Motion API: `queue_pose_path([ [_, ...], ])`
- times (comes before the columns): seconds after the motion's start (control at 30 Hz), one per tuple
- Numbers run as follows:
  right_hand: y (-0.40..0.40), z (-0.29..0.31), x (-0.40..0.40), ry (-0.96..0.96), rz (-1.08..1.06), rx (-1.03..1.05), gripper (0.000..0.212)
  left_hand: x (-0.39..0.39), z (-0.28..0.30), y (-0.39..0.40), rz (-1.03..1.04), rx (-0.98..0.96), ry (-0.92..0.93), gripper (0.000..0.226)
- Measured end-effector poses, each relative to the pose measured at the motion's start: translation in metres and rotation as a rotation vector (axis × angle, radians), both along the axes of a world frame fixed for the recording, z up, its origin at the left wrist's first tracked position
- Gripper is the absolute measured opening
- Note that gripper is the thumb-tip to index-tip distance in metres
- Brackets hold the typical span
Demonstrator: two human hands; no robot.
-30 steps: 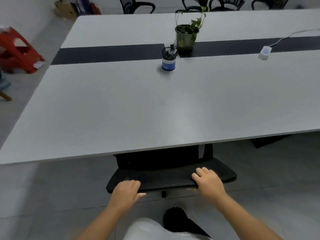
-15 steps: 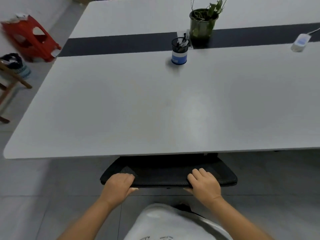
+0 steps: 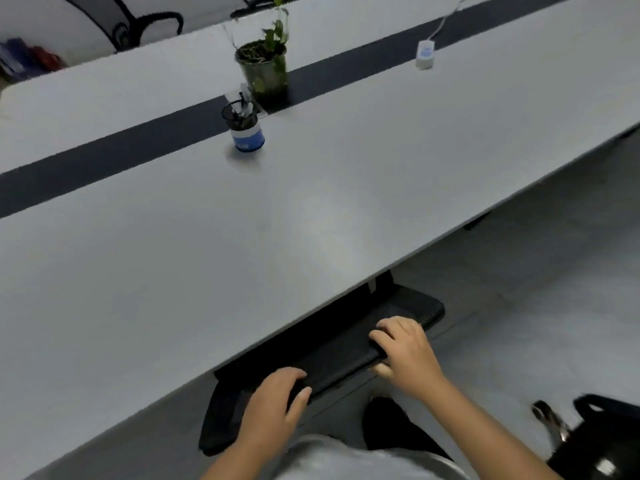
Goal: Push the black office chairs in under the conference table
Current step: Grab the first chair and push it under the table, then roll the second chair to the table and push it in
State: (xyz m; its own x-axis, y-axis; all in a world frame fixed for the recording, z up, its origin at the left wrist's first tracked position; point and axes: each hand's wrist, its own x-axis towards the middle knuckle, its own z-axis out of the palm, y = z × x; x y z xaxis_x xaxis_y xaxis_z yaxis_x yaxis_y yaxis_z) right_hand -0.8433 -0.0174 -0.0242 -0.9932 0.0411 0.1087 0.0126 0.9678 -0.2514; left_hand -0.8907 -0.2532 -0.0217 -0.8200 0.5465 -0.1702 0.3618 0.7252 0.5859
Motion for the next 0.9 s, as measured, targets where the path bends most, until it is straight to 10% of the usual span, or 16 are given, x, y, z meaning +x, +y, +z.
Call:
queue_pose_path([
  [0.23, -0.052, -0.012, 0.133, -0.037, -0.802, -0.342, 0.048, 0.028, 0.007, 0.066, -0.564, 0.173, 0.193, 0.027],
  [0.47, -0.102, -0.014, 0.286, 0.063, -1.473, -0.597, 0.047, 0.123, -0.021, 0.108, -0.827, 0.096, -0.208, 0.024],
  [0.9, -0.047, 0.035, 0.398, 0.467, -1.786, -0.598, 0.042, 0.228, 0.008, 0.237, -0.850, 0.197, -0.571, 0.024],
])
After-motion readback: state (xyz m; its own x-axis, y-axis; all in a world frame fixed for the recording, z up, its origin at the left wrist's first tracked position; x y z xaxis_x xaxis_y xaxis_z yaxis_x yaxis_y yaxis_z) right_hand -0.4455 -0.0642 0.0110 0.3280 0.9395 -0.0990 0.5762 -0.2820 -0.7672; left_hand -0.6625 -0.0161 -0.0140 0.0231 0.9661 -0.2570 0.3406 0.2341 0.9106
